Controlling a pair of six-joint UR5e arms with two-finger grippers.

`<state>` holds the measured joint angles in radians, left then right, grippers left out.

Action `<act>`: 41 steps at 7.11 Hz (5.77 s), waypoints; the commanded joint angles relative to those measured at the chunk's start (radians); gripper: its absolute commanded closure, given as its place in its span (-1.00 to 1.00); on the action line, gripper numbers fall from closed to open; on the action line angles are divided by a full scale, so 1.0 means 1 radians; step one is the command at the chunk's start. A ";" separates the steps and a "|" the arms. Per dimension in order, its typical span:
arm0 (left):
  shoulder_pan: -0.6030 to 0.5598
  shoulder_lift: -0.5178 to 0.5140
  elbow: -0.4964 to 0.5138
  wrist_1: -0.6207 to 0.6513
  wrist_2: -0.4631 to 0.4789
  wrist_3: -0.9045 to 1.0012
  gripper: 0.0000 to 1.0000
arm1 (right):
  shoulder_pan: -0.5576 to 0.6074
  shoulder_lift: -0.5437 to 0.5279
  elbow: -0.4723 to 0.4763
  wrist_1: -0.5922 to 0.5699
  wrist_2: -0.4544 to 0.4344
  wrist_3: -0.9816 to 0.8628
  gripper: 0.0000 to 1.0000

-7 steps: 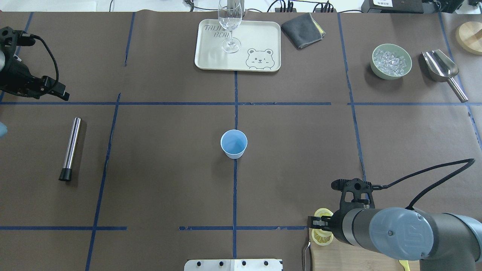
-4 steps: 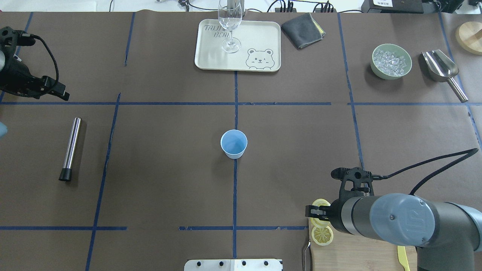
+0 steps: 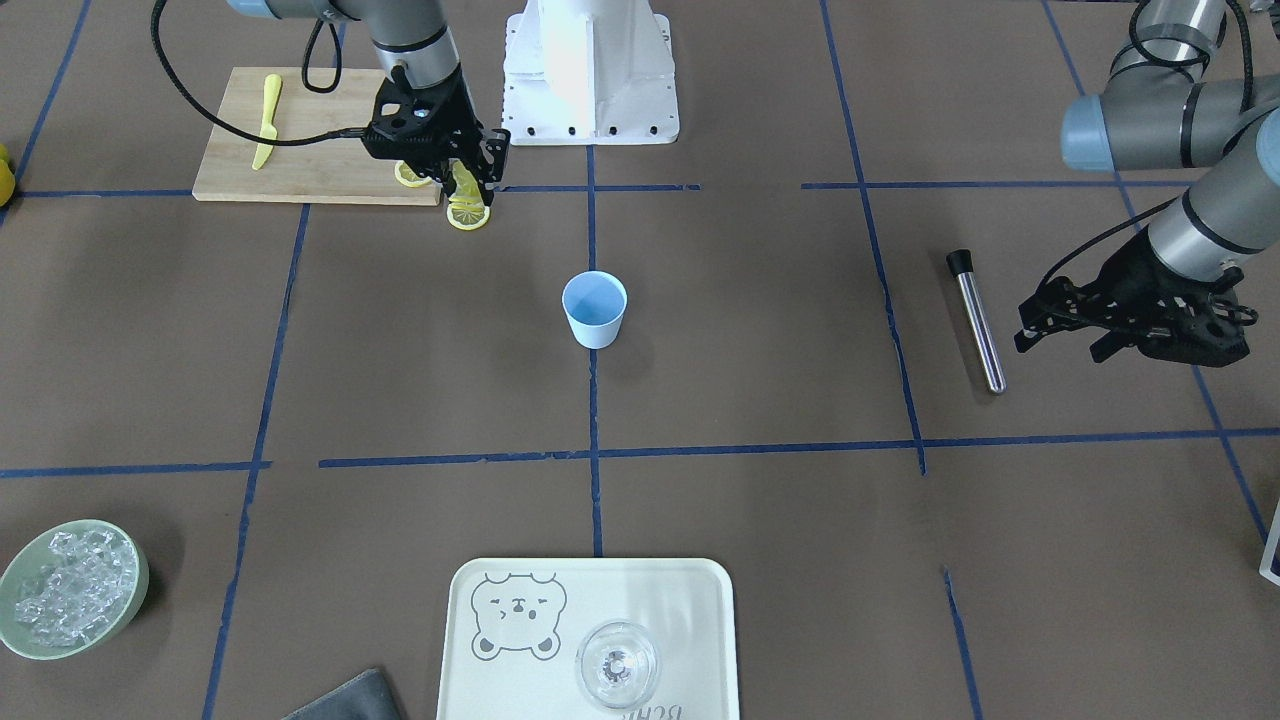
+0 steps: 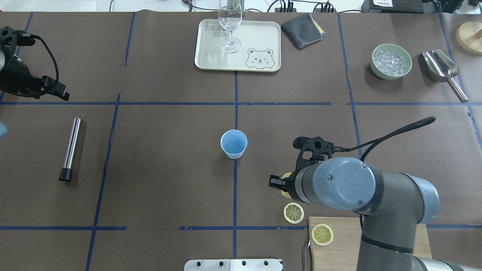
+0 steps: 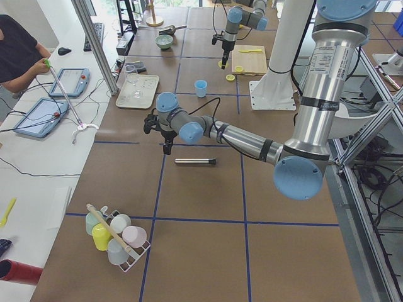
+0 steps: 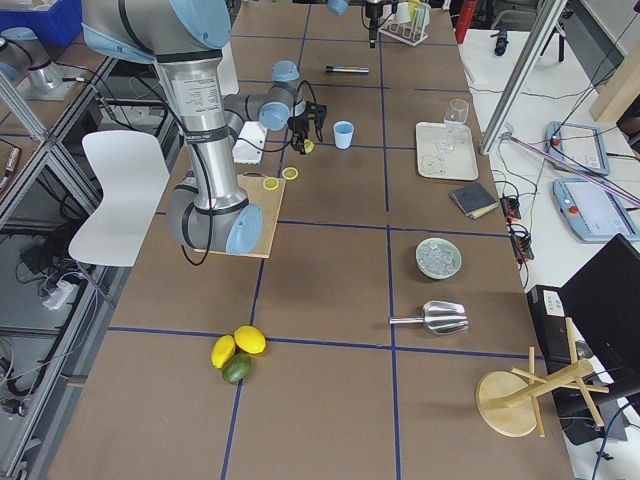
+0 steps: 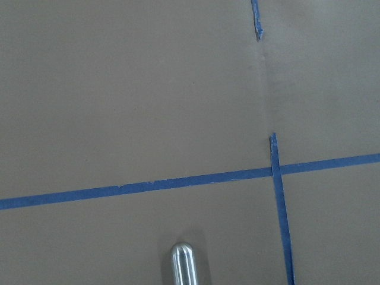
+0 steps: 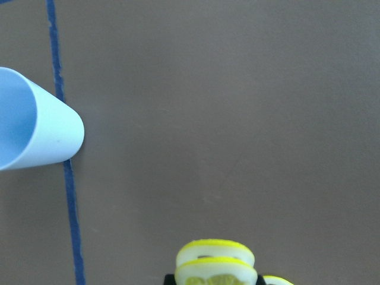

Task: Squeeze lemon into cup
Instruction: 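Carry the lemon slice over the blue cup with the right gripper, then lower the lemon slice into the blue cup and open the right gripper, then raise the right gripper away from the cup while the left gripper grasps the silver muddler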

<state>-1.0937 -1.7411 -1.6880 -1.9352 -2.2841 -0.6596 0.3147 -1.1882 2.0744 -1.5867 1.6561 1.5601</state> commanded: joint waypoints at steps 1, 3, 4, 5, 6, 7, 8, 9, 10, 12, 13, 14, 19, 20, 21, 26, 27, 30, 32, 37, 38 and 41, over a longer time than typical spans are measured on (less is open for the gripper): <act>0.000 0.000 0.002 -0.001 0.000 0.000 -1.00 | 0.039 0.067 -0.022 -0.024 0.002 -0.005 0.05; 0.000 0.000 0.001 0.001 0.000 0.000 -1.00 | 0.084 0.141 -0.084 -0.018 0.001 -0.012 0.05; 0.000 -0.002 0.001 0.001 0.000 0.000 -1.00 | 0.111 0.189 -0.126 -0.015 0.001 -0.012 0.03; 0.000 -0.002 0.001 0.001 0.000 0.000 -1.00 | 0.130 0.232 -0.169 -0.015 0.002 -0.021 0.03; 0.000 -0.005 0.001 0.001 0.000 0.000 -1.00 | 0.154 0.290 -0.228 -0.015 0.004 -0.025 0.03; 0.000 -0.011 0.002 0.002 0.000 0.000 -1.00 | 0.158 0.314 -0.278 -0.007 0.011 -0.034 0.02; 0.000 -0.011 0.002 0.002 0.000 0.002 -1.00 | 0.158 0.344 -0.334 0.022 0.013 -0.032 0.02; 0.000 -0.011 0.001 0.002 0.000 0.000 -1.00 | 0.156 0.367 -0.368 0.025 0.016 -0.032 0.00; 0.000 -0.011 0.001 0.002 0.000 0.002 -1.00 | 0.156 0.387 -0.391 0.025 0.039 -0.032 -0.08; 0.000 -0.011 0.001 0.002 -0.002 0.002 -1.00 | 0.146 0.392 -0.399 0.025 0.040 -0.032 -0.09; 0.000 -0.011 0.002 0.002 -0.002 0.002 -1.00 | 0.139 0.395 -0.410 0.025 0.040 -0.032 -0.09; 0.000 -0.011 0.002 0.002 0.000 0.002 -1.00 | 0.133 0.397 -0.418 0.025 0.040 -0.032 -0.09; 0.000 -0.009 0.002 0.002 0.000 0.002 -1.00 | 0.121 0.398 -0.418 0.027 0.040 -0.032 -0.44; 0.000 -0.009 0.002 0.002 0.000 0.002 -1.00 | 0.122 0.398 -0.416 0.027 0.042 -0.035 -0.62; 0.000 -0.009 0.004 0.002 0.000 0.002 -1.00 | 0.122 0.398 -0.413 0.027 0.042 -0.038 -0.78; 0.020 -0.008 0.037 0.001 0.000 -0.085 -1.00 | 0.236 0.316 -0.323 0.014 0.197 -0.113 -1.00; 0.058 -0.002 0.039 0.005 0.003 -0.133 -1.00 | 0.291 0.259 -0.288 0.008 0.247 -0.174 -1.00; 0.130 0.021 0.044 0.015 0.035 -0.149 -1.00 | 0.514 0.165 -0.254 -0.016 0.382 -0.438 -1.00; 0.170 0.028 0.062 0.018 0.061 -0.144 -1.00 | 0.604 0.113 -0.257 -0.016 0.396 -0.610 -1.00; 0.182 0.020 0.116 0.018 0.080 -0.138 -1.00 | 0.741 0.045 -0.260 -0.015 0.491 -0.764 -1.00; 0.186 0.015 0.122 0.018 0.080 -0.138 -1.00 | 0.744 0.039 -0.260 -0.010 0.491 -0.766 -1.00; 0.187 0.012 0.119 0.018 0.078 -0.141 -0.60 | 0.747 0.038 -0.258 -0.012 0.491 -0.766 -1.00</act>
<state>-0.9073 -1.7279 -1.5680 -1.9175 -2.2057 -0.7991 1.0607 -1.1496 1.8161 -1.5974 2.1474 0.7947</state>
